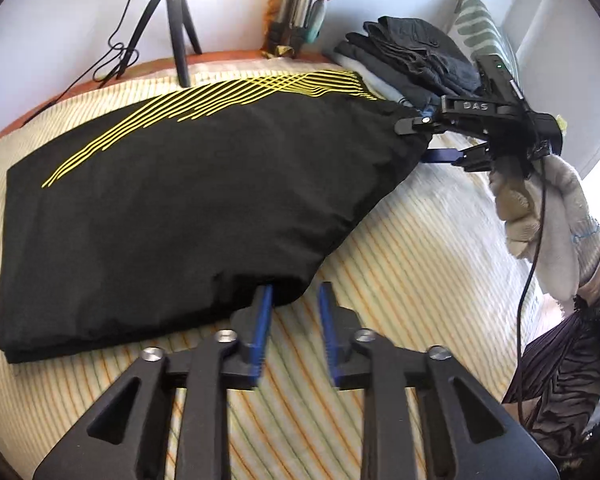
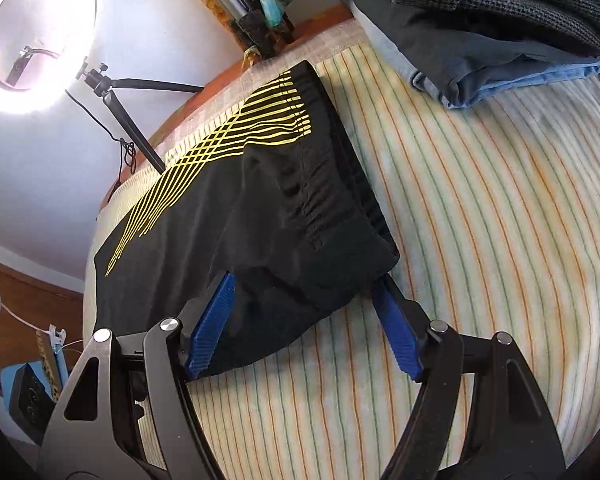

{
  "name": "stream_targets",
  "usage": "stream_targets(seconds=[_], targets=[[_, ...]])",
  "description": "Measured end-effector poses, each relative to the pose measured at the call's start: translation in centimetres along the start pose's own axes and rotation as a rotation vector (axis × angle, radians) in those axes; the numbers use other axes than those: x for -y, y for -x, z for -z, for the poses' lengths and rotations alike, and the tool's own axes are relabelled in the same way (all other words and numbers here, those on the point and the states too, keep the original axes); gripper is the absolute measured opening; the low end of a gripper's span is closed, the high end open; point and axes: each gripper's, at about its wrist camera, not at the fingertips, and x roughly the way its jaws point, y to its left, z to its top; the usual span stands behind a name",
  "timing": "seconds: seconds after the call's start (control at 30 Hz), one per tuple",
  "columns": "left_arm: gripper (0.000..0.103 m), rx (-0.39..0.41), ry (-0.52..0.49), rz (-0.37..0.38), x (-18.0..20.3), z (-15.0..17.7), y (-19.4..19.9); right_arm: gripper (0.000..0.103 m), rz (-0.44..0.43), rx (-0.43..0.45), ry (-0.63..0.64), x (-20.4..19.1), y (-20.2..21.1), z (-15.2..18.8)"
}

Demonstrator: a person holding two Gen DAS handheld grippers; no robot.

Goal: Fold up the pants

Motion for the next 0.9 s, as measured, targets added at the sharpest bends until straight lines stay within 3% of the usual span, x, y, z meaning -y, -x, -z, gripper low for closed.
stream_targets(seconds=[0.03, 0.13, 0.23, 0.27, 0.33, 0.37, 0.47, 0.6, 0.73, 0.8, 0.9], targets=[[0.042, 0.002, -0.002, -0.007, 0.2, 0.0, -0.1, 0.074, 0.000, 0.002, -0.001, 0.0, 0.0, 0.0], [0.042, -0.002, 0.011, 0.029, 0.3, 0.0, -0.8, 0.076, -0.007, 0.003, -0.012, 0.0, -0.1, -0.2], [0.026, -0.018, 0.003, 0.048, 0.8, 0.3, -1.5, 0.076, -0.007, 0.016, -0.024, 0.0, -0.1, -0.3], [0.026, -0.019, -0.012, 0.049, 1.1, 0.4, -1.6, 0.072, -0.001, 0.021, -0.024, 0.0, -0.1, -0.4], [0.026, -0.029, -0.044, 0.054, 1.5, 0.7, -1.7, 0.045, 0.011, 0.033, -0.009, -0.3, -0.1, -0.5], [0.026, -0.032, -0.056, 0.054, 1.6, 1.0, -1.6, 0.019, 0.007, 0.032, 0.002, -0.4, 0.0, -0.6], [0.026, -0.035, -0.073, 0.047, 1.6, 1.5, -1.4, 0.014, -0.011, 0.069, 0.023, -1.1, 0.6, -0.7], [0.026, -0.060, -0.090, 0.049, 1.2, 1.8, -0.2, 0.018, 0.034, 0.015, 0.008, -0.8, -0.5, -0.4], [0.026, 0.014, -0.105, 0.084, 1.3, 0.9, 3.4, 0.022, 0.002, 0.006, -0.022, 0.3, -0.5, -0.3], [0.026, 0.085, -0.109, 0.042, 1.2, -0.2, 4.7, 0.042, -0.002, 0.022, -0.025, 0.5, 0.0, -0.3], [0.026, 0.119, -0.130, -0.080, 0.6, -1.8, 4.0, 0.051, -0.027, 0.040, -0.051, 0.8, 0.2, -0.3]])
